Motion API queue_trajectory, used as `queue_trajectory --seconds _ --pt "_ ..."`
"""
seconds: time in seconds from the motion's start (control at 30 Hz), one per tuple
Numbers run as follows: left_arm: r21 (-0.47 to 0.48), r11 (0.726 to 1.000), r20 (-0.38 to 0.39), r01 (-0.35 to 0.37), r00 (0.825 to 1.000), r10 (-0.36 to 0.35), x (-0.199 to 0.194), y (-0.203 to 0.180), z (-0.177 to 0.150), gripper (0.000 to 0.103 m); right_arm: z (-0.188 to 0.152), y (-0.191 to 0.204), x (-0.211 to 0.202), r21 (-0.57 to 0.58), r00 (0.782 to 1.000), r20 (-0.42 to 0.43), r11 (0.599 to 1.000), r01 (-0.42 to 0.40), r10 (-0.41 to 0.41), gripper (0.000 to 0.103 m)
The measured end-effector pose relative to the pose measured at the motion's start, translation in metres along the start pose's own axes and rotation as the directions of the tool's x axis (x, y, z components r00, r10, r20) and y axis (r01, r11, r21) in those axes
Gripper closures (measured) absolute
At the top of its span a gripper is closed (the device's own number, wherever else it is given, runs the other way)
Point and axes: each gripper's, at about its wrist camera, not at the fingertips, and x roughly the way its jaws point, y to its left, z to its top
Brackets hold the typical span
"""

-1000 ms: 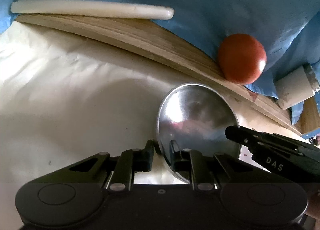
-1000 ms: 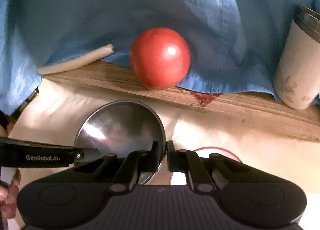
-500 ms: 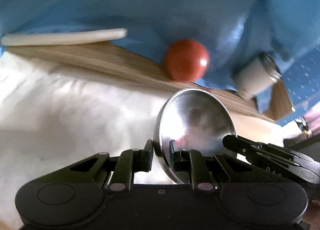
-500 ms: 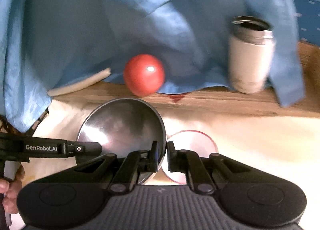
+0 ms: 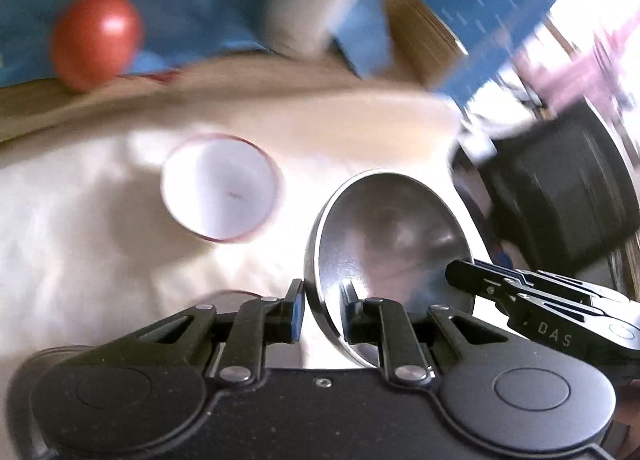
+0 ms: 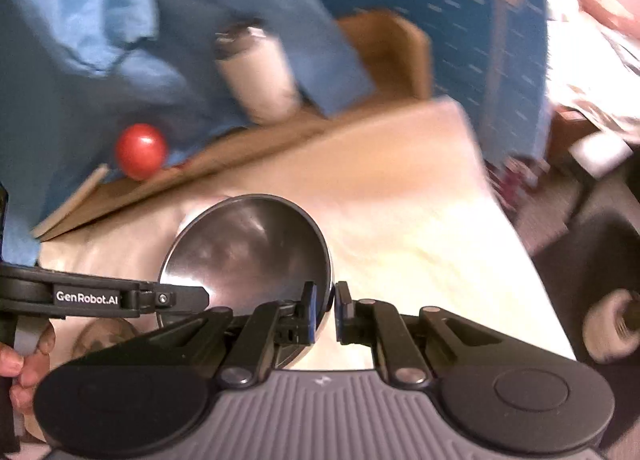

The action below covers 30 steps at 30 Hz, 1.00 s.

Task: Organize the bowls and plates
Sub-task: 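Lift the steel bowl with both grippers and carry it across the table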

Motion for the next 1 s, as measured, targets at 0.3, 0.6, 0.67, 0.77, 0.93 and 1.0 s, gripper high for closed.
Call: queue_trajectory --seconds 0.3,0.6,0.67,0.77,0.93,1.0 --pt "0.134 0.991 -0.184 0.006 0.983 0.019 0.051 -0.031 -0.007 0.083 -0.028 -0.037 0.002 0.141 0.996 -0.088 0.99 0.026 -0.014 0.093" --pt "0.149 0.989 -0.221 -0.002 0.975 0.035 0.065 -0.026 -0.008 0.081 -0.028 -0.035 0.01 0.137 0.994 -0.109 0.99 0.019 -0.004 0.089" --pt "0.144 0.99 -0.222 0.001 0.975 0.031 0.064 -0.025 -0.008 0.08 -0.027 -0.034 0.01 0.139 0.994 -0.107 0.99 0.016 -0.001 0.087" --pt "0.151 0.989 -0.208 0.0 0.978 0.032 0.061 -0.026 -0.007 0.071 -0.027 -0.033 0.008 0.142 0.995 -0.098 0.99 0.022 -0.008 0.083" --pt "0.155 0.988 -0.189 -0.005 0.981 0.034 0.05 -0.024 -0.008 0.054 -0.026 -0.029 0.003 0.128 0.996 -0.086 0.991 0.04 -0.029 0.071" --pt "0.152 0.988 -0.17 0.016 0.985 0.01 0.042 -0.023 -0.007 0.047 -0.025 -0.025 0.001 0.11 0.997 -0.072 0.993 0.044 -0.036 0.054"
